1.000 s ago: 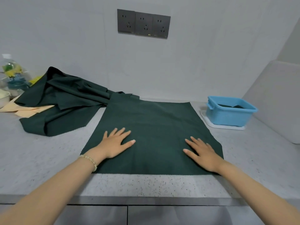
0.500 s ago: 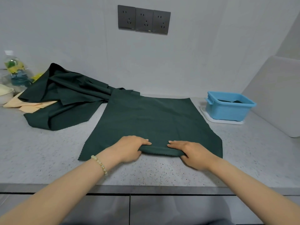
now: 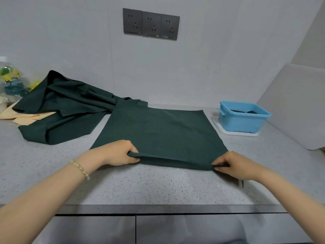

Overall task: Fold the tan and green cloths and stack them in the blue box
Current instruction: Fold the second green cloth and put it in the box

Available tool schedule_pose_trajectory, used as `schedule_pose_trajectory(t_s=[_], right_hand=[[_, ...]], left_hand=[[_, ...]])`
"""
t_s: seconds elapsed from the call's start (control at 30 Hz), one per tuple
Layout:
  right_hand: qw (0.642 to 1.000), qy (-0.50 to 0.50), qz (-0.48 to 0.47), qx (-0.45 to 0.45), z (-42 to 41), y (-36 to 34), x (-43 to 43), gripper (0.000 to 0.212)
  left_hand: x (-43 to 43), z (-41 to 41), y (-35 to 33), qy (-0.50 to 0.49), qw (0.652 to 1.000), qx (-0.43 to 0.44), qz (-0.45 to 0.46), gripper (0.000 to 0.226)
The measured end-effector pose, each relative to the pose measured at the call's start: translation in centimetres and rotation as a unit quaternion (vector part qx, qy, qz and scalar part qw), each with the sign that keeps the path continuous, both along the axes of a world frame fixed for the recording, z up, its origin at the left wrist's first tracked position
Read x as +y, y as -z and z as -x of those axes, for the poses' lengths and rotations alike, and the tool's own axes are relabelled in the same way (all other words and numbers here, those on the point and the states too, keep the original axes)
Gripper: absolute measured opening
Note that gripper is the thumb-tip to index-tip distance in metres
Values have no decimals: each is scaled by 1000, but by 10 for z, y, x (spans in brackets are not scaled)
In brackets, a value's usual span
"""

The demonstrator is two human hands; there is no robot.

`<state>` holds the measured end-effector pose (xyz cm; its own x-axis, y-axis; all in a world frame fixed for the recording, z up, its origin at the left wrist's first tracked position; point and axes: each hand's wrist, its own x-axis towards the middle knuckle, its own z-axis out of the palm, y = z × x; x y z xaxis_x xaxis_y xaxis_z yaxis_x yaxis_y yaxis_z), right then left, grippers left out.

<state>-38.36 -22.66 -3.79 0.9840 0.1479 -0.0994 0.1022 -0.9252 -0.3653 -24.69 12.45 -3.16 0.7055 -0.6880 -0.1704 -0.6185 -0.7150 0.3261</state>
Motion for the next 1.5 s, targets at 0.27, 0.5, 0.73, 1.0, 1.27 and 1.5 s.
schedule_pose_trajectory(t_s=[0.27, 0.5, 0.73, 1.0, 1.27, 1.5], right_hand=[[948, 1, -116, 297, -13, -47, -18, 18], [997, 56, 19, 54, -88, -41, -15, 26], [990, 104, 83, 40, -139, -2, -10, 38], [986, 145, -68, -41, -153, 20, 4, 13], [980, 181, -69, -42, -157, 22, 2, 14], [979, 192, -28, -66, -150, 23, 13, 10]], left_hand=[[15, -3, -41, 23, 954, 285, -90, 17], [-3, -65, -33, -37, 998, 20, -35, 19], [-10, -100, 12, -94, 995, -38, 17, 18], [-1, -107, 31, -157, 980, -62, 108, 14], [-7, -109, 38, -191, 971, -85, 118, 21], [-13, -98, 34, -208, 967, -116, 96, 15]])
